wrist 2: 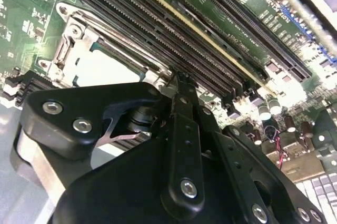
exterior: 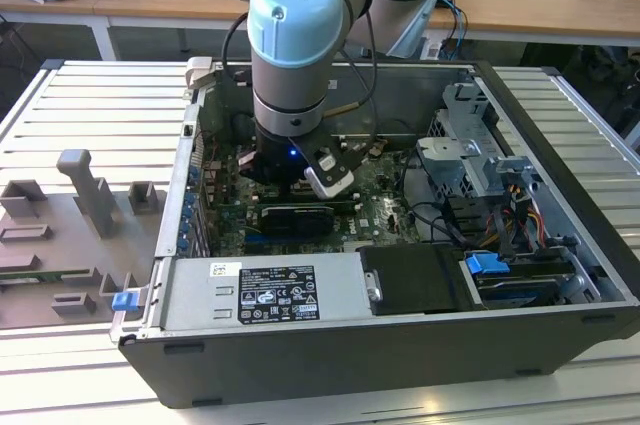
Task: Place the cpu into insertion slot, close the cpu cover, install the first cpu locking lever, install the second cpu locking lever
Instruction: 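Install the second cpu locking lever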
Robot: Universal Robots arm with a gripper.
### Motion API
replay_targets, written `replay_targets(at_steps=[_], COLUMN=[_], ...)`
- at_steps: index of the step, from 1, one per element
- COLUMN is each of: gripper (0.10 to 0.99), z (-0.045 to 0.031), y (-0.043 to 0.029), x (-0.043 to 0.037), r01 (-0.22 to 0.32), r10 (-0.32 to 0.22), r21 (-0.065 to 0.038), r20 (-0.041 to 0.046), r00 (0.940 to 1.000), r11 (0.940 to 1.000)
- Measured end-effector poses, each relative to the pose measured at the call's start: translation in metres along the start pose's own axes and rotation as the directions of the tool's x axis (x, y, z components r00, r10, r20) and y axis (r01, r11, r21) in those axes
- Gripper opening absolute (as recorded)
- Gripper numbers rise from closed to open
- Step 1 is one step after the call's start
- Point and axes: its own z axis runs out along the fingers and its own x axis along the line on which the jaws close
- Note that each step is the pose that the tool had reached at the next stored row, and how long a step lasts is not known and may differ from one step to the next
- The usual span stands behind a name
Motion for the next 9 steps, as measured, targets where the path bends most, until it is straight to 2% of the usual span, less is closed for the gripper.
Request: replay_targets(at_steps=[2,7,9], gripper=[0.106,0.106,0.106], z=[-0.0031,-0.0187,-0.0212], y=[0.001,0.0052,0.0058], x=[-0.0001,-0.0004,-0.0005], r01=[0.0,0.0,0.0], r10=[0.0,0.0,0.0], r21=[0.0,0.0,0.0], r20=[0.0,-0.0001,-0.0001], r00=[1.0,1.0,1.0], r11=[1.0,1.0,1.0])
